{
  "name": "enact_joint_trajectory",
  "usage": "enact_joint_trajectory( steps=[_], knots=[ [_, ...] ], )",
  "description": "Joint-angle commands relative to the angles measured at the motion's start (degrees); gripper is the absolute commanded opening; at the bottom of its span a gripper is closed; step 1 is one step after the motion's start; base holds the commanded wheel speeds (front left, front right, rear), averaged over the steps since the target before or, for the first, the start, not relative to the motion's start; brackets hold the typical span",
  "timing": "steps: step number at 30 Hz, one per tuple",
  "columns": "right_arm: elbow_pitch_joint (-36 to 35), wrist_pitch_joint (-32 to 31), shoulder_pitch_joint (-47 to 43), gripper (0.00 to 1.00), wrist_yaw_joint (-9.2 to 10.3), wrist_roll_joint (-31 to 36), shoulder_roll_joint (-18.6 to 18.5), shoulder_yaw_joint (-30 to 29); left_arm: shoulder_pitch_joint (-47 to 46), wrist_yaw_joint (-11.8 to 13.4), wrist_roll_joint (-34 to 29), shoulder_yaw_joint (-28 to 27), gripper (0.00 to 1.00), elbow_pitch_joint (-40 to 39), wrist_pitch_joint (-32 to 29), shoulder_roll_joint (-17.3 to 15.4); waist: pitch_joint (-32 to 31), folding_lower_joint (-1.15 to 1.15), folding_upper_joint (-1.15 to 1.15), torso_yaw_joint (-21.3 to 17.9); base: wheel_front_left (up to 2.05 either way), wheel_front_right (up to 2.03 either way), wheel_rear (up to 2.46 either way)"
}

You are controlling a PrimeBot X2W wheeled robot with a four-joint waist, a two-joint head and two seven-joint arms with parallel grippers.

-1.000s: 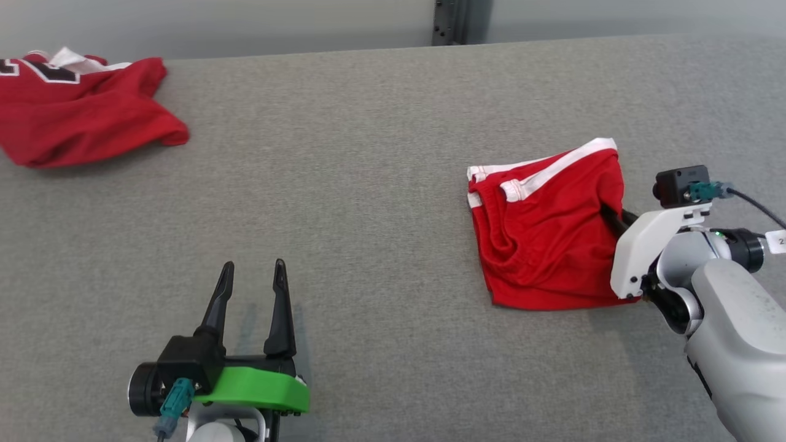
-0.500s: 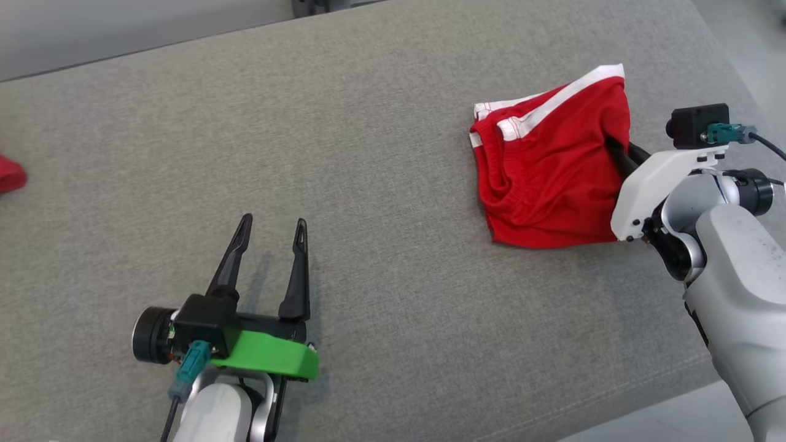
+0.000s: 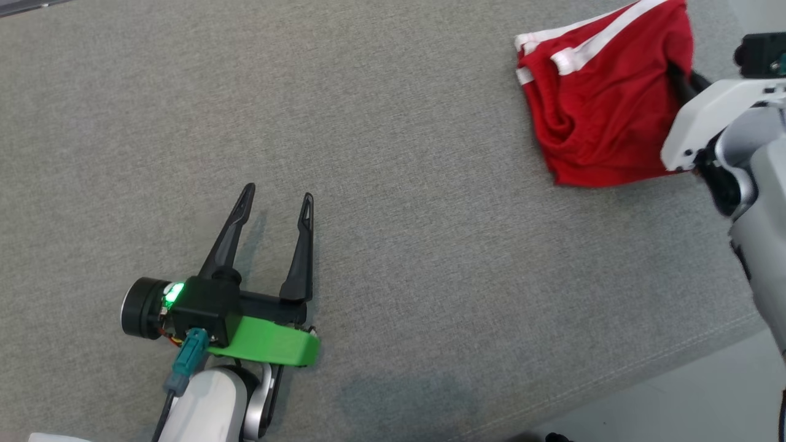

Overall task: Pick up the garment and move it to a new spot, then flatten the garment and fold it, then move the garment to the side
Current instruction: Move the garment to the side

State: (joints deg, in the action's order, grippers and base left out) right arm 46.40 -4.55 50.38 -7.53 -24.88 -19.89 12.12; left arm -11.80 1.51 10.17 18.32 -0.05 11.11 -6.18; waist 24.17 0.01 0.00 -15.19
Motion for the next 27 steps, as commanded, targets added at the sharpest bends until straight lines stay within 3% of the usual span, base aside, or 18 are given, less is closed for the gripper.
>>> enact_joint_trajectory(
  steps=[1,15,16,18,27],
  knots=[
    [1.19,0.58,1.73,0.00,0.08,0.53,-0.97,-0.79,-1.08,0.21,-0.46,-0.09,1.00,-0.92,-0.35,-0.52,1.47,-0.01,0.00,1.91,0.00,0.00,0.00],
    [12.43,2.90,9.04,0.00,0.08,3.23,-10.21,-5.05,-0.27,0.88,-1.14,1.28,1.00,-5.22,-1.60,-1.27,4.73,-0.01,0.00,7.85,0.00,0.00,0.00],
    [13.36,3.46,9.15,0.28,0.08,3.95,-10.41,-5.26,-0.18,0.93,-1.07,1.34,1.00,-5.22,-1.56,-1.30,4.75,-0.01,0.00,8.02,0.00,0.00,0.00],
    [14.70,5.86,9.69,1.00,0.08,5.49,-10.96,-5.87,-0.03,0.97,-0.97,1.51,1.00,-5.15,-1.51,-1.28,4.69,-0.01,0.00,8.35,0.00,0.00,0.00],
    [19.77,14.09,10.74,1.00,0.08,10.46,-7.91,-7.67,0.72,1.48,-0.32,1.84,1.00,-3.99,-1.23,-1.14,2.21,-0.01,0.00,8.21,0.00,0.00,0.00]
  ],
)
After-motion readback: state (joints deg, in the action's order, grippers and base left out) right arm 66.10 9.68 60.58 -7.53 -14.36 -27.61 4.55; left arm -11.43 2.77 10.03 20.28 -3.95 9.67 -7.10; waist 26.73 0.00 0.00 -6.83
